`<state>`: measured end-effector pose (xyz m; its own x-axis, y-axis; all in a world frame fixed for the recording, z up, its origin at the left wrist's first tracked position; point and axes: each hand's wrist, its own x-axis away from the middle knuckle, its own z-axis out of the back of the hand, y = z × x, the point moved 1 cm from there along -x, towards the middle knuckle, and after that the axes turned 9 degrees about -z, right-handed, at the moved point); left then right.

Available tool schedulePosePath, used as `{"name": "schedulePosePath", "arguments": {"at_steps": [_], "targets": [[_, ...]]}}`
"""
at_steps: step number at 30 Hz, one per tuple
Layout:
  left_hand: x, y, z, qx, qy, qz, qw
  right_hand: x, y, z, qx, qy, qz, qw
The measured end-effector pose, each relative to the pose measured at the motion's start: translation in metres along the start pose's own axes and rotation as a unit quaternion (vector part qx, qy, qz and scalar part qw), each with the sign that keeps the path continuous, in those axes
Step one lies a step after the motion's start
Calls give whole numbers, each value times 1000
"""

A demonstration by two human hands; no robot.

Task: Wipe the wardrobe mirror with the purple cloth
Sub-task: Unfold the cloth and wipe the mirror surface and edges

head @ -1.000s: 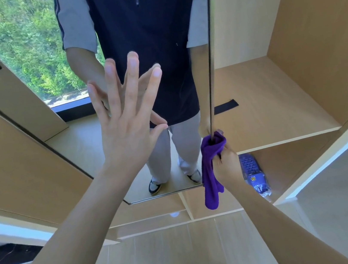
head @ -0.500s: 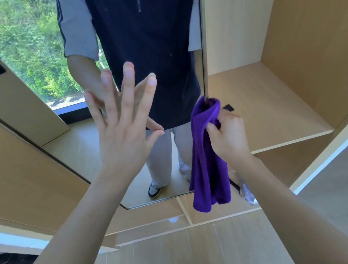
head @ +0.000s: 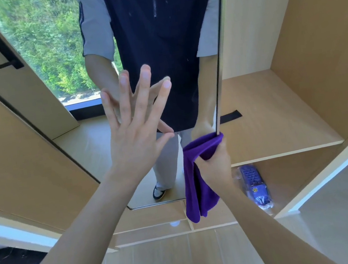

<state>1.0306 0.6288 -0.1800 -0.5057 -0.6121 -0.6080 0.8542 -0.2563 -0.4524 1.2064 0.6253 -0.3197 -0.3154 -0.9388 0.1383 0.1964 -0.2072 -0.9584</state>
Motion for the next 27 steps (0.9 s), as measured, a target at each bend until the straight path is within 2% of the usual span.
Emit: {"name": "schedulePosePath", "arguments": {"at_steps": [4, 9, 12, 15, 20, 24, 27], "targets": [[1, 2, -2, -5, 9, 3, 1000, -3, -36, 5, -23, 31, 53, 998], [0, 2, 1, 7, 14, 9, 1000, -4, -125, 13, -132, 130, 136, 973], [0, 2, 2, 2, 11, 9, 1000, -6, -140, 14, -181, 141, 159, 960], [1, 2, 1, -1, 7, 8, 1000, -3, -96, 10, -151, 102, 144, 973], [2, 0, -5, -3, 13, 0, 1000, 11, 13, -2, 1, -8, 49, 999], [5, -8, -10, 3, 28, -16, 999, 23, 61, -8, 98, 5, -43, 994], [6, -9, -13, -3, 25, -20, 999, 25, 68, -11, 92, 5, -96, 991]]}}
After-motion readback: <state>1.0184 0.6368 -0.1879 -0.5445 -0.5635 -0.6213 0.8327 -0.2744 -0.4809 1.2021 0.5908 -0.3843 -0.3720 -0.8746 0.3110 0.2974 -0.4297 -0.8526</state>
